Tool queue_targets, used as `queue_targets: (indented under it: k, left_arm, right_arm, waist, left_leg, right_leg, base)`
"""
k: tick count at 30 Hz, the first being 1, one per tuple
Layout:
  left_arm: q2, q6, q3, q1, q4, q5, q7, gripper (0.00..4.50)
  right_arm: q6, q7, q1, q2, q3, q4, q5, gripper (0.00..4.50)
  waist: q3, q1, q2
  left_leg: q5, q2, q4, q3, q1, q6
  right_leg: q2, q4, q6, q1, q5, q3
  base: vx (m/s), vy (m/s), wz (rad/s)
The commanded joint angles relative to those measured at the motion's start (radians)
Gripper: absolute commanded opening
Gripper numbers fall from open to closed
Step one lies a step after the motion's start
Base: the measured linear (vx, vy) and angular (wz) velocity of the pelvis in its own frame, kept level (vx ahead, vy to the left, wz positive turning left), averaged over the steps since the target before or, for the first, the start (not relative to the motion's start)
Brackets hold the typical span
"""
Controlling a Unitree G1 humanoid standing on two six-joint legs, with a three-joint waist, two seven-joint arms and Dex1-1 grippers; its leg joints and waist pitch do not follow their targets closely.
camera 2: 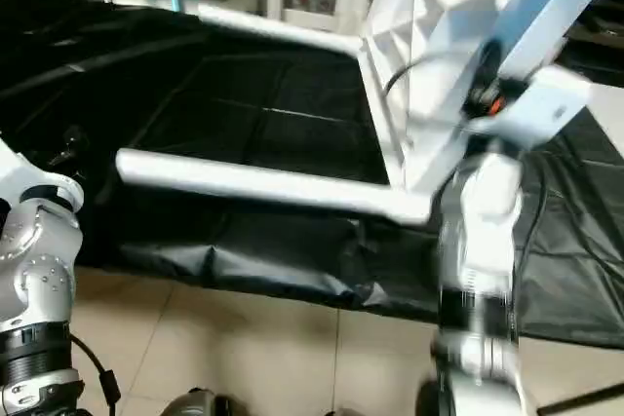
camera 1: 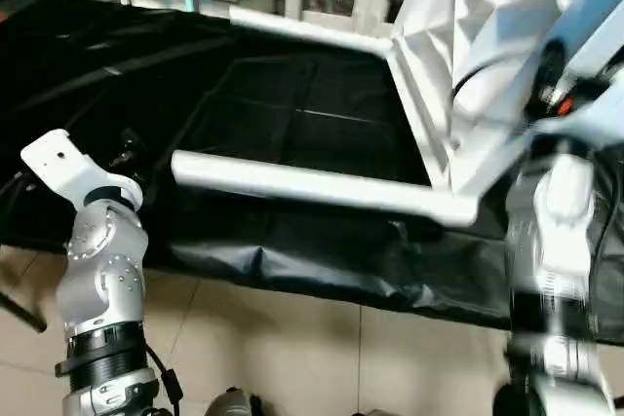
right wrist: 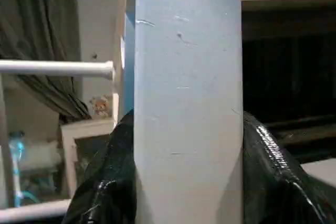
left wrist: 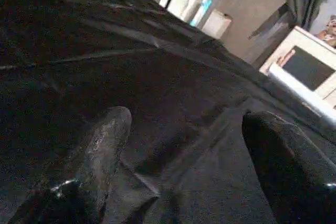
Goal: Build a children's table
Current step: Flip table
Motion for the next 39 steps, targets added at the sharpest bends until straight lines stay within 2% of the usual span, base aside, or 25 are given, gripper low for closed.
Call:
queue_targets:
  k: [1,4,5,8,9,10,11,13,15,17,18,19,20,21,22,23,24,25,26,27,28,30,33,38,39]
  left_arm:
    - [0.010,-0.019,-0.031,0.017,-0.004,0.024,-0.025,3.87]
    - [0.033,-0.040,-0.076,0.033,-0.029,0.029,-0.106,3.87]
    - [0.057,-0.042,-0.130,0.047,-0.053,0.041,-0.174,3.87]
    - [0.095,-0.040,-0.237,0.071,-0.104,0.058,-0.304,3.87]
    - [0.095,-0.040,-0.237,0.071,-0.104,0.058,-0.304,3.87]
    - [0.121,-0.030,-0.286,0.078,-0.125,0.065,-0.360,3.87]
    - [0.136,-0.022,-0.313,0.081,-0.135,0.073,-0.387,3.87]
    - [0.169,0.000,-0.379,0.091,-0.165,0.094,-0.443,3.87]
    - [0.190,0.004,-0.431,0.097,-0.192,0.110,-0.484,3.87]
    - [0.199,0.005,-0.458,0.097,-0.209,0.119,-0.506,3.87]
    - [0.199,0.006,-0.464,0.098,-0.214,0.124,-0.513,3.87]
    - [0.201,0.001,-0.484,0.096,-0.231,0.129,-0.533,3.87]
    - [0.202,0.000,-0.491,0.095,-0.237,0.130,-0.540,3.87]
    - [0.201,0.004,-0.500,0.096,-0.246,0.127,-0.547,3.87]
    - [0.195,0.000,-0.510,0.100,-0.258,0.123,-0.545,3.87]
    - [0.195,0.000,-0.510,0.100,-0.258,0.123,-0.545,3.87]
    - [0.179,-0.001,-0.513,0.110,-0.266,0.123,-0.529,3.87]
    - [0.174,0.000,-0.515,0.115,-0.268,0.124,-0.525,3.87]
    - [0.170,-0.003,-0.529,0.127,-0.274,0.140,-0.517,3.87]
    - [0.169,-0.005,-0.534,0.130,-0.276,0.145,-0.514,3.87]
    - [0.170,-0.005,-0.543,0.136,-0.280,0.150,-0.517,3.87]
    - [0.189,-0.033,-0.604,0.148,-0.292,0.192,-0.560,3.87]
    - [0.238,-0.104,-0.682,0.150,-0.293,0.267,-0.625,3.87]
    - [0.295,-0.122,-0.700,0.143,-0.350,0.230,-0.743,3.87]
    - [0.325,-0.057,-0.679,0.151,-0.418,0.141,-0.804,3.87]
  right_arm:
    - [0.029,-0.011,0.018,-0.007,0.029,-0.097,-0.052,1.80]
    - [0.092,-0.007,0.070,0.001,0.052,-0.108,-0.078,1.79]
    - [0.124,-0.005,0.084,0.003,0.061,-0.088,-0.083,1.79]
    - [0.199,0.009,0.099,0.000,0.072,-0.055,-0.059,1.79]
    - [0.199,0.009,0.099,0.000,0.072,-0.055,-0.059,2.13]
    - [0.218,0.025,0.100,0.004,0.076,-0.043,-0.035,2.47]
    - [0.225,0.032,0.101,0.007,0.077,-0.038,-0.024,2.47]
    - [0.223,0.062,0.108,0.008,0.083,-0.027,-0.012,2.55]
    - [0.225,0.089,0.121,0.008,0.088,-0.037,0.003,2.66]
    - [0.233,0.113,0.132,0.008,0.093,-0.053,0.021,2.89]
    - [0.242,0.122,0.137,0.007,0.094,-0.061,0.029,2.94]
    - [0.253,0.173,0.155,0.009,0.101,-0.091,0.077,3.00]
    - [0.256,0.190,0.161,0.010,0.103,-0.101,0.093,3.11]
    - [0.247,0.197,0.177,0.004,0.106,-0.122,0.092,3.23]
    - [0.242,0.221,0.206,-0.009,0.115,-0.158,0.095,3.23]
    - [0.242,0.222,0.207,-0.010,0.115,-0.158,0.095,3.36]
    - [0.229,0.253,0.242,-0.020,0.122,-0.195,0.106,3.36]
    - [0.226,0.267,0.253,-0.023,0.123,-0.208,0.114,3.54]
    - [0.224,0.278,0.277,-0.022,0.119,-0.231,0.125,3.66]
    - [0.224,0.280,0.284,-0.021,0.118,-0.238,0.128,3.74]
    - [0.226,0.285,0.294,-0.020,0.117,-0.247,0.135,3.80]
    - [0.236,0.294,0.334,-0.024,0.115,-0.279,0.138,3.98]
    - [0.241,0.282,0.381,-0.021,0.114,-0.317,0.127,4.24]
    - [0.236,0.311,0.450,-0.024,0.119,-0.381,0.154,4.31]
    - [0.236,0.349,0.475,-0.035,0.131,-0.396,0.172,4.31]
  waist:
    - [-0.082,-0.009,-0.012]
    - [-0.080,-0.012,-0.009]
    - [-0.078,-0.015,-0.010]
    - [-0.070,-0.025,-0.009]
    - [-0.068,-0.029,-0.009]
    - [-0.069,-0.033,-0.010]
    - [-0.074,-0.040,-0.016]
    - [-0.072,-0.047,-0.019]
    - [-0.072,-0.054,-0.029]
    - [-0.074,-0.056,-0.031]
    - [-0.075,-0.058,-0.031]
    - [-0.074,-0.058,-0.022]
    - [-0.075,-0.058,-0.025]
    - [-0.072,-0.055,-0.022]
    - [-0.072,-0.055,-0.018]
    - [-0.073,-0.054,-0.020]
    - [-0.074,-0.054,-0.014]
    - [-0.073,-0.053,-0.019]
    - [-0.073,-0.050,-0.009]
    - [-0.072,-0.052,-0.016]
    - [-0.074,-0.052,-0.016]
    - [-0.073,-0.049,-0.009]
    - [-0.074,-0.045,-0.007]
    - [-0.070,-0.047,-0.006]
    - [-0.068,-0.049,-0.008]
  left_leg:
    - [-0.239,0.059,-0.094,-0.036,0.057,-0.052]
    - [-0.265,0.059,-0.097,-0.038,0.058,-0.063]
    - [-0.290,0.059,-0.100,-0.038,0.061,-0.073]
    - [-0.425,0.061,-0.112,-0.043,0.076,-0.123]
    - [-0.500,0.061,-0.116,-0.046,0.086,-0.152]
    - [-0.520,0.061,-0.119,-0.050,0.085,-0.162]
    - [-0.527,0.060,-0.122,-0.053,0.084,-0.169]
    - [-0.526,0.060,-0.128,-0.056,0.074,-0.170]
    - [-0.567,0.060,-0.124,-0.054,0.082,-0.172]
    - [-0.552,0.060,-0.121,-0.055,0.079,-0.160]
    - [-0.522,0.062,-0.123,-0.057,0.071,-0.154]
    - [-0.507,0.062,-0.124,-0.057,0.070,-0.156]
    - [-0.512,0.061,-0.123,-0.055,0.072,-0.149]
    - [-0.523,0.063,-0.123,-0.054,0.077,-0.148]
    - [-0.537,0.063,-0.123,-0.055,0.078,-0.152]
    - [-0.531,0.063,-0.123,-0.055,0.077,-0.152]
    - [-0.524,0.063,-0.123,-0.055,0.077,-0.153]
    - [-0.517,0.064,-0.122,-0.053,0.075,-0.145]
    - [-0.517,0.064,-0.123,-0.055,0.075,-0.144]
    - [-0.514,0.063,-0.122,-0.054,0.073,-0.137]
    - [-0.510,0.063,-0.122,-0.055,0.073,-0.136]
    - [-0.494,0.065,-0.124,-0.055,0.073,-0.133]
    - [-0.477,0.065,-0.124,-0.054,0.075,-0.125]
    - [-0.505,0.066,-0.128,-0.054,0.075,-0.124]
    - [-0.513,0.066,-0.128,-0.054,0.074,-0.122]
  right_leg:
    - [-0.041,-0.071,-0.085,0.028,-0.201,0.028]
    - [-0.041,-0.075,-0.075,0.025,-0.222,0.030]
    - [-0.041,-0.078,-0.070,0.020,-0.243,0.031]
    - [-0.036,-0.089,-0.052,0.006,-0.339,0.029]
    - [-0.034,-0.094,-0.048,0.001,-0.378,0.028]
    - [-0.034,-0.093,-0.049,0.003,-0.378,0.027]
    - [-0.037,-0.094,-0.049,0.010,-0.354,0.026]
    - [-0.039,-0.094,-0.051,0.016,-0.341,0.026]
    - [-0.042,-0.100,-0.055,0.010,-0.386,0.027]
    - [-0.048,-0.101,-0.066,0.014,-0.393,0.031]
    - [-0.049,-0.096,-0.069,0.021,-0.371,0.031]
    - [-0.048,-0.094,-0.071,0.022,-0.354,0.031]
    - [-0.046,-0.098,-0.068,0.022,-0.350,0.031]
    - [-0.045,-0.100,-0.070,0.016,-0.351,0.032]
    - [-0.044,-0.100,-0.075,0.016,-0.355,0.032]
    - [-0.044,-0.099,-0.078,0.018,-0.348,0.032]
    - [-0.044,-0.097,-0.084,0.019,-0.335,0.032]
    - [-0.044,-0.098,-0.086,0.021,-0.322,0.034]
    - [-0.045,-0.097,-0.087,0.021,-0.318,0.035]
    - [-0.044,-0.099,-0.087,0.021,-0.324,0.035]
    - [-0.044,-0.098,-0.087,0.023,-0.327,0.034]
    - [-0.042,-0.101,-0.088,0.023,-0.308,0.035]
    - [-0.041,-0.098,-0.092,0.023,-0.285,0.036]
    - [-0.045,-0.097,-0.105,0.024,-0.326,0.037]
    - [-0.046,-0.098,-0.109,0.022,-0.342,0.037]
  base:
    - [0.000,0.000,0.00]
    - [0.000,0.000,0.00]
    - [0.000,0.000,0.00]
    - [0.000,0.000,0.00]
    - [0.000,0.000,0.00]
    - [0.000,0.000,0.00]
    - [0.000,0.000,0.00]
    - [0.000,0.000,0.00]
    - [0.000,0.000,0.00]
    - [0.000,0.000,0.00]
    - [0.000,0.000,0.00]
    - [0.000,0.000,0.00]
    - [0.000,0.000,0.00]
    - [0.000,0.000,0.00]
    - [0.000,0.000,0.00]
    - [0.000,0.000,0.00]
    - [0.000,0.000,0.00]
    - [0.000,0.000,0.00]
    - [0.000,0.000,0.00]
    - [0.000,0.000,0.00]
    - [0.000,0.000,0.00]
    - [0.000,0.000,0.00]
    - [0.000,0.000,0.00]
    - [0.000,0.000,0.00]
    - [0.000,0.000,0.00]
